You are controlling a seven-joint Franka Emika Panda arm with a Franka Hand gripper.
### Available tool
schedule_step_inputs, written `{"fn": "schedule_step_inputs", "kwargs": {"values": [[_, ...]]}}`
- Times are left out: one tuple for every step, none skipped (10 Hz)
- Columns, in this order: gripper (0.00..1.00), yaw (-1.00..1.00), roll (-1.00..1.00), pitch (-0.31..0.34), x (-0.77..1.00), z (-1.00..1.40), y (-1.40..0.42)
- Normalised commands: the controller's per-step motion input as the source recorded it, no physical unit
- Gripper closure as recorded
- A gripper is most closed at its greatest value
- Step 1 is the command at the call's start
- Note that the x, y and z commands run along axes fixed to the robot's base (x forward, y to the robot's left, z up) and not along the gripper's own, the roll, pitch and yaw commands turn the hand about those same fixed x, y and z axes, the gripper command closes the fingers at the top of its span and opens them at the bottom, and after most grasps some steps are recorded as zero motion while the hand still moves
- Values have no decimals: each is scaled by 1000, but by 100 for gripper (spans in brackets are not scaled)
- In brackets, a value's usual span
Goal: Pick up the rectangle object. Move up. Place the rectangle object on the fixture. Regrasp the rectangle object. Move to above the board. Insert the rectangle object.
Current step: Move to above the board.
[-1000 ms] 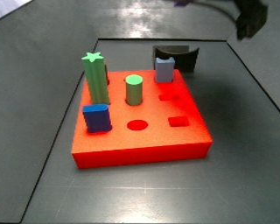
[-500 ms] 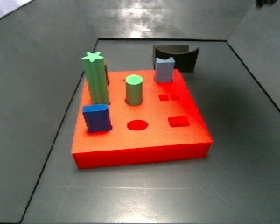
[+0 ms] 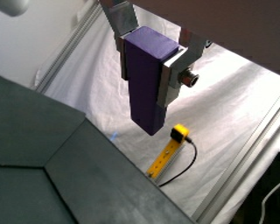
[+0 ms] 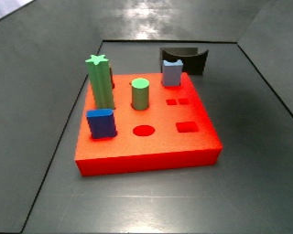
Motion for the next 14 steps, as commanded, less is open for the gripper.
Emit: {"fn": "schedule_step_inputs", "kwargs": {"values": [[100,86,-43,67,23,256,-29],[100,-63,-1000,-82,-747,-44,-1000],[100,-59,-1000,-98,-761,-27,-1000],[100,-62,-1000,-110,-796,-28,-1000],[100,-65,-1000,-126,-849,-55,-1000],[100,-68,-1000,-136,-879,-43,-1000],[100,-70,-1000,-141,-903,-44,-1000],[100,-73,-1000,-148,-969,-56,-1000],[100,-76,-1000,-155,-711,-29,-679],[100,-77,-1000,-162,-454,-23,-361],[100,-85,-1000,-153,-275,-24,-169],[100,-94,-1000,-151,-161,-4,-65],[100,-96,-1000,-158,-112,-9,-13],[100,-97,-1000,-162,-89,-6,13]]}}
